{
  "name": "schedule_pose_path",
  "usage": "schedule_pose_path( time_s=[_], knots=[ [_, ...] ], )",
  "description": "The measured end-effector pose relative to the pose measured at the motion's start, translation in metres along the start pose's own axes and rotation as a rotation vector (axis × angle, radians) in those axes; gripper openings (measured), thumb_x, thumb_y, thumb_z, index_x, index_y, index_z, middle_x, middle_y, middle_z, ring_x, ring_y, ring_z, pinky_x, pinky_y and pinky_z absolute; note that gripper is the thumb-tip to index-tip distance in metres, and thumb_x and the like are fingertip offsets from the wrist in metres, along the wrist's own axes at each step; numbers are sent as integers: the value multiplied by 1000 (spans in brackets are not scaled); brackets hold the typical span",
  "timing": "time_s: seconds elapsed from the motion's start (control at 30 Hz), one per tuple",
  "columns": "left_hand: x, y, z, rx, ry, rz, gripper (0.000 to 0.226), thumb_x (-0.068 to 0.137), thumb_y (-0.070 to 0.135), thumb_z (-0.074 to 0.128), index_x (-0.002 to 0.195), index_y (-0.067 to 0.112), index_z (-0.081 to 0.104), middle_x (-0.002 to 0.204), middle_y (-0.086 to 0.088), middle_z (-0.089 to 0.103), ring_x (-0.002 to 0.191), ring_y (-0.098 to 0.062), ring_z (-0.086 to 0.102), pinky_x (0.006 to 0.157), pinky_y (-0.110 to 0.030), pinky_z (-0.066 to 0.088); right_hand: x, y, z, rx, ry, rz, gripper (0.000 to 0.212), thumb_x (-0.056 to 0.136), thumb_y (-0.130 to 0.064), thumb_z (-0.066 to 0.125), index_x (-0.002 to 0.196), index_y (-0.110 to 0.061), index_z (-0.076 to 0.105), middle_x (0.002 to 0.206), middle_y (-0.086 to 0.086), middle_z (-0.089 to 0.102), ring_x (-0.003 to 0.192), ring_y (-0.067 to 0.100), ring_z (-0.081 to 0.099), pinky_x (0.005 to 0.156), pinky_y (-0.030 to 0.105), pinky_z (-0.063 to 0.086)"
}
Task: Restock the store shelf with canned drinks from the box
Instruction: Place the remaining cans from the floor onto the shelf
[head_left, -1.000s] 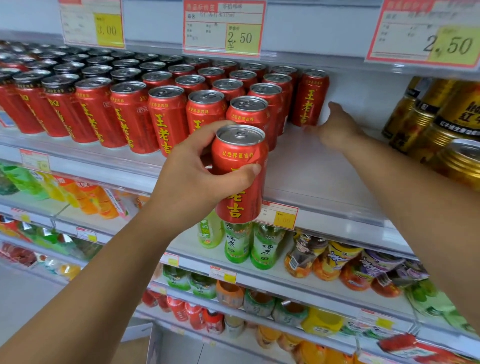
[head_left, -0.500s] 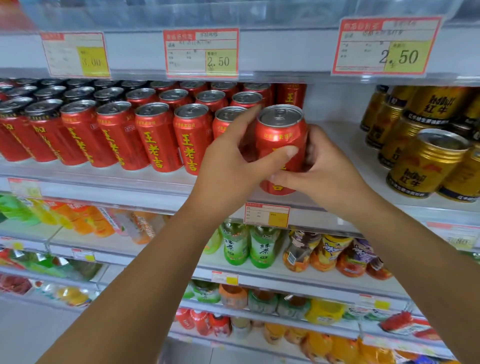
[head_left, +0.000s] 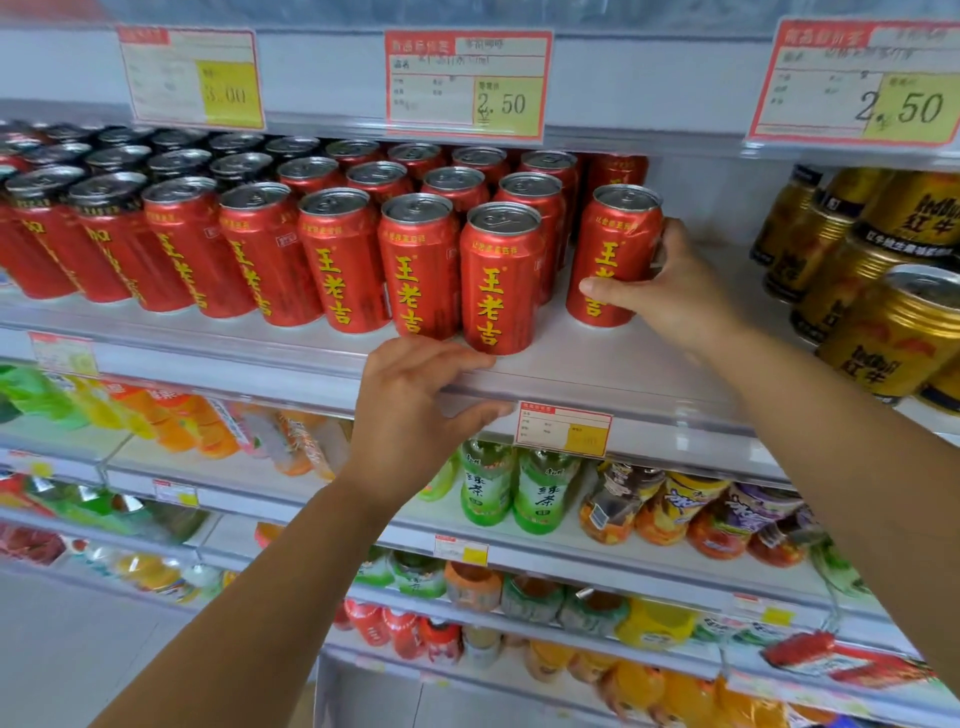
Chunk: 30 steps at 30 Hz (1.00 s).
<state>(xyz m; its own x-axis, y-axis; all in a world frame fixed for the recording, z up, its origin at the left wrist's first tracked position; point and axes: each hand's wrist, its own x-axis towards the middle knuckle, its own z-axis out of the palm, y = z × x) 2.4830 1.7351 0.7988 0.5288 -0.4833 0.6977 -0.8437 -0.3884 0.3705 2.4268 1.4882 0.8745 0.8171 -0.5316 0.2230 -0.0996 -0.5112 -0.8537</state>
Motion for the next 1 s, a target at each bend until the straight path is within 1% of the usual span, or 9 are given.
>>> schedule_pose_path(
  time_s=[0.07, 0.2, 0.3, 0.37, 0.43, 0.57, 0.73, 0.87, 1.0],
  knots=[
    [-2, 0, 2, -8, 21, 14, 39, 70, 53, 75, 99, 25, 75, 95, 11, 70, 90, -15, 61, 90, -34, 41, 5, 3, -3, 2, -22, 20, 84, 70, -32, 84, 138, -23, 37, 128, -5, 52, 109, 9, 49, 90, 26, 40],
    [-2, -1, 3, -3, 24, 25, 38, 72, 53, 75, 98, 25, 74, 96, 11, 70, 91, -15, 61, 92, -30, 38, 8, 10, -9, -10, -27, 31, 83, 69, -26, 85, 137, -18, 37, 118, -7, 51, 106, 10, 53, 86, 25, 41],
    [-2, -1, 3, -10, 26, 20, 39, 73, 55, 73, 98, 25, 74, 95, 12, 70, 91, -14, 60, 92, -27, 36, 16, 15, -8, -20, -21, 27, 75, 66, -25, 87, 127, -16, 44, 120, -2, 59, 106, 13, 60, 92, 33, 49],
    [-2, -1, 4, -7, 27, 25, 40, 74, 56, 71, 98, 24, 74, 95, 12, 70, 91, -13, 59, 93, -25, 34, 26, 18, -7, -26, -23, 25, 73, 67, -25, 87, 126, -16, 45, 124, 3, 60, 107, 16, 61, 96, 37, 50],
    [-2, -1, 4, -1, 27, 30, 41, 74, 56, 71, 99, 24, 74, 95, 11, 70, 91, -14, 60, 93, -25, 33, 35, 19, -6, -40, -11, 19, 70, 70, -23, 85, 128, -14, 48, 124, 6, 60, 107, 18, 60, 96, 37, 50],
    [-3, 0, 4, -2, 30, 28, 40, 74, 56, 71, 99, 24, 74, 96, 10, 70, 91, -16, 60, 93, -26, 34, 47, 21, -1, -7, 7, 18, 68, 72, -19, 83, 130, -12, 49, 121, 11, 63, 104, 22, 63, 97, 43, 50],
    [-4, 1, 3, 0, 34, 30, 40, 74, 54, 73, 98, 23, 75, 95, 9, 71, 91, -17, 61, 92, -27, 35, 54, 23, 7, -39, 64, 7, 67, 75, -24, 81, 131, -12, 48, 125, 11, 62, 109, 24, 62, 99, 41, 49],
    [-3, 0, 4, 3, 34, 29, 40, 74, 55, 73, 99, 23, 75, 95, 10, 71, 91, -16, 61, 92, -26, 34, 58, 26, 12, -23, 130, 16, 64, 76, -22, 80, 129, -9, 45, 123, 11, 62, 106, 22, 62, 96, 35, 49],
    [-3, 1, 3, 8, 38, 34, 41, 74, 55, 71, 99, 23, 75, 95, 9, 70, 91, -16, 61, 92, -25, 34, 64, 28, 15, -41, 155, 13, 63, 76, -26, 80, 127, -11, 46, 124, 10, 61, 108, 23, 62, 96, 38, 50]
  ],
)
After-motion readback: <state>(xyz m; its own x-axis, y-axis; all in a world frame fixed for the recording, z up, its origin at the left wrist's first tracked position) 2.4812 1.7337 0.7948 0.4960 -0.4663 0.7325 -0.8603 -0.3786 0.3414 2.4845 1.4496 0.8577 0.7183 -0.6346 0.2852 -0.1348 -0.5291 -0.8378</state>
